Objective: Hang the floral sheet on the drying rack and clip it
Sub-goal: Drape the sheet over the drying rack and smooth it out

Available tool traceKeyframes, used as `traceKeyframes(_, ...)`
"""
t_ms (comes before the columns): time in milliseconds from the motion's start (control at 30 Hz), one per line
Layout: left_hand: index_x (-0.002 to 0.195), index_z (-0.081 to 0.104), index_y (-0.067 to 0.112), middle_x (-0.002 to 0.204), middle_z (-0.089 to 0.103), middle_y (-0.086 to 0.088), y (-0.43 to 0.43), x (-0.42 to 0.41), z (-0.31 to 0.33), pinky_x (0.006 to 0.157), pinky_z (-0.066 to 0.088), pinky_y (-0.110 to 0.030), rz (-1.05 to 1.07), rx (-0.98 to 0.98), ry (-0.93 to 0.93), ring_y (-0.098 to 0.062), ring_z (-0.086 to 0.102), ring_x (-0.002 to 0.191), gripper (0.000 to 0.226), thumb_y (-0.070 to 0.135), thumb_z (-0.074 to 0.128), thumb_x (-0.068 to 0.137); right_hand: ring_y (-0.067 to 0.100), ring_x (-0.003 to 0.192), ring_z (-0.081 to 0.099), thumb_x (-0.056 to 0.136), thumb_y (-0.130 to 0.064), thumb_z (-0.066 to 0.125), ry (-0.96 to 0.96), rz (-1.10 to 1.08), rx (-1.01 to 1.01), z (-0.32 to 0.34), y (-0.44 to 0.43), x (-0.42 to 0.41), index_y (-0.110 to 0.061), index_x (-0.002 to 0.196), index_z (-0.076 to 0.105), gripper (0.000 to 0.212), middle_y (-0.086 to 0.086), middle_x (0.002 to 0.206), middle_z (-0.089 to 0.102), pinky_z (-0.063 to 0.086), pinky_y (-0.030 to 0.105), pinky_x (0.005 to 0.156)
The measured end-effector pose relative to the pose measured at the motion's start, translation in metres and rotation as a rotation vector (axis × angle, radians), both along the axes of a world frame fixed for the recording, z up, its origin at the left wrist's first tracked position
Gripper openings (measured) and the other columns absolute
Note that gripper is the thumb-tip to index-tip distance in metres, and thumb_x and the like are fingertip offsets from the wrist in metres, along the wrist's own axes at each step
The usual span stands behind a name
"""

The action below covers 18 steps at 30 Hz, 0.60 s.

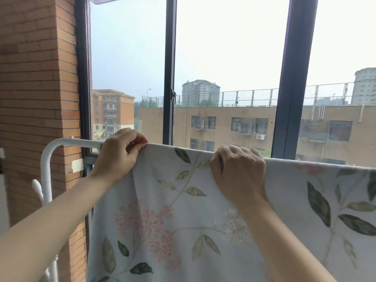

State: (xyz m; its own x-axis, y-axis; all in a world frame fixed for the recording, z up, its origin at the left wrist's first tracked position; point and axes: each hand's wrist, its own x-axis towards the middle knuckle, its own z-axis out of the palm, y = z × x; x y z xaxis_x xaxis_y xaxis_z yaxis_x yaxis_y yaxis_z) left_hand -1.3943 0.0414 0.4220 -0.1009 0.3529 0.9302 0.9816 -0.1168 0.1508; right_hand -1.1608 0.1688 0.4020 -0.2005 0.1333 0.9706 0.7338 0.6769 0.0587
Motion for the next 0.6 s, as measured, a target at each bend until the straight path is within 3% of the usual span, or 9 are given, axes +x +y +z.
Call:
traceKeyframes(233,0.089,0.066,0.007,0.081,0.057,0.004,0.003,-0.012,-0.002,0.075,0.043,-0.025,-0.015,-0.022,0.153,-0.009,0.050,0.080,0.007,0.010,0.060,0.087,0.019,0.049,0.054,0.088,-0.029,0.042,0.020,-0.017,-0.044,0.005,-0.002,0.002,-0.020,0.055,0.059,0.038,-0.005,0.055,0.062,0.035,0.026,0.060)
traceKeyframes(500,0.089,0.068,0.011,0.083,0.057,0.008,0.000,-0.019,-0.006,0.078,0.041,-0.013,-0.076,-0.027,0.087,-0.008,0.053,0.082,0.010,0.003,0.067,0.083,0.023,0.055,0.058,0.087,-0.031,0.040,0.002,-0.063,-0.131,0.008,-0.014,-0.012,-0.018,0.059,0.063,0.038,-0.002,0.060,0.065,0.037,0.029,0.064)
traceKeyframes(600,0.088,0.068,0.012,0.083,0.059,0.007,-0.002,-0.026,-0.005,0.077,0.047,-0.025,-0.106,-0.029,0.078,-0.013,0.056,0.083,0.012,0.003,0.068,0.082,0.019,0.057,0.054,0.089,-0.029,0.040,-0.039,-0.020,-0.178,0.010,-0.028,-0.037,-0.018,0.062,0.060,0.035,-0.003,0.063,0.064,0.034,0.028,0.065)
